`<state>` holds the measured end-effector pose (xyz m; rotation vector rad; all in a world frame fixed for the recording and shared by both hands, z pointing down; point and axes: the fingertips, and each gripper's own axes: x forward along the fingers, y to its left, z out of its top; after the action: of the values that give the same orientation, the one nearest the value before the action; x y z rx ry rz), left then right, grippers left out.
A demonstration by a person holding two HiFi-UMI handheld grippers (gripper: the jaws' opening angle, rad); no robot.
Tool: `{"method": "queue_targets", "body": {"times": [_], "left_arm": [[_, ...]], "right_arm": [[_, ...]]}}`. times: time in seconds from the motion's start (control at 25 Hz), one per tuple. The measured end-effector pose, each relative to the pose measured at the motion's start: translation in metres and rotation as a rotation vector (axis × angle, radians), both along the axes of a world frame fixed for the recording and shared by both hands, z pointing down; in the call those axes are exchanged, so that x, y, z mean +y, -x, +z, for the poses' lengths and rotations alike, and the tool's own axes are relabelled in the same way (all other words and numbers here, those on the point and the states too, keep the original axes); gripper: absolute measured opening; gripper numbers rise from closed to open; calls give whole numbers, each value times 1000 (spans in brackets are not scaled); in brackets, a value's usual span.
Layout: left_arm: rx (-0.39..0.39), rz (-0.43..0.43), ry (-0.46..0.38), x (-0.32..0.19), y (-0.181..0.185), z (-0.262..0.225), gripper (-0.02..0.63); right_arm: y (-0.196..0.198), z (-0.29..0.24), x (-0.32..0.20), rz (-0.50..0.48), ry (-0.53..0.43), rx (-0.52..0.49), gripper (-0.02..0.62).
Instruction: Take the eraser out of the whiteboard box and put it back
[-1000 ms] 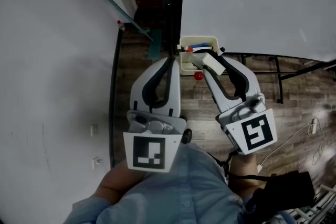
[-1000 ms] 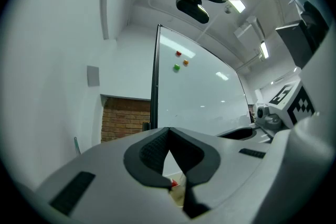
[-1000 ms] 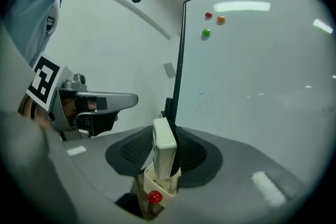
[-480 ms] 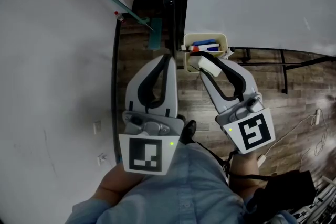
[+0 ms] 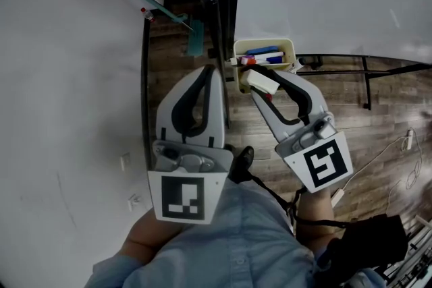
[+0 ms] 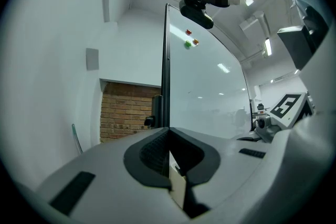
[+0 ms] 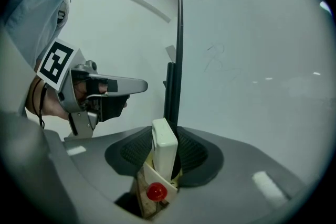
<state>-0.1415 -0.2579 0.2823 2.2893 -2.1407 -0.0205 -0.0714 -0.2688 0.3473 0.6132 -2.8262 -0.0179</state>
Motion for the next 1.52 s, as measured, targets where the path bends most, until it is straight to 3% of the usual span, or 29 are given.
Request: {"method": "queue_targets", "body": {"times": [1.04,1.36,1.52], "left_arm": [[-35,-29,-17,16,-3,-11,5],[-43,-23,-62,35,-21,-28,5],[-54,-21,-85,48,-32,-37,5]], "right_arm": [[-3,3,9,-5,-14,9,170],[-24,-42,26,38,-47,-115,169],[-37,-71,43,59,-70,-206,110]]}}
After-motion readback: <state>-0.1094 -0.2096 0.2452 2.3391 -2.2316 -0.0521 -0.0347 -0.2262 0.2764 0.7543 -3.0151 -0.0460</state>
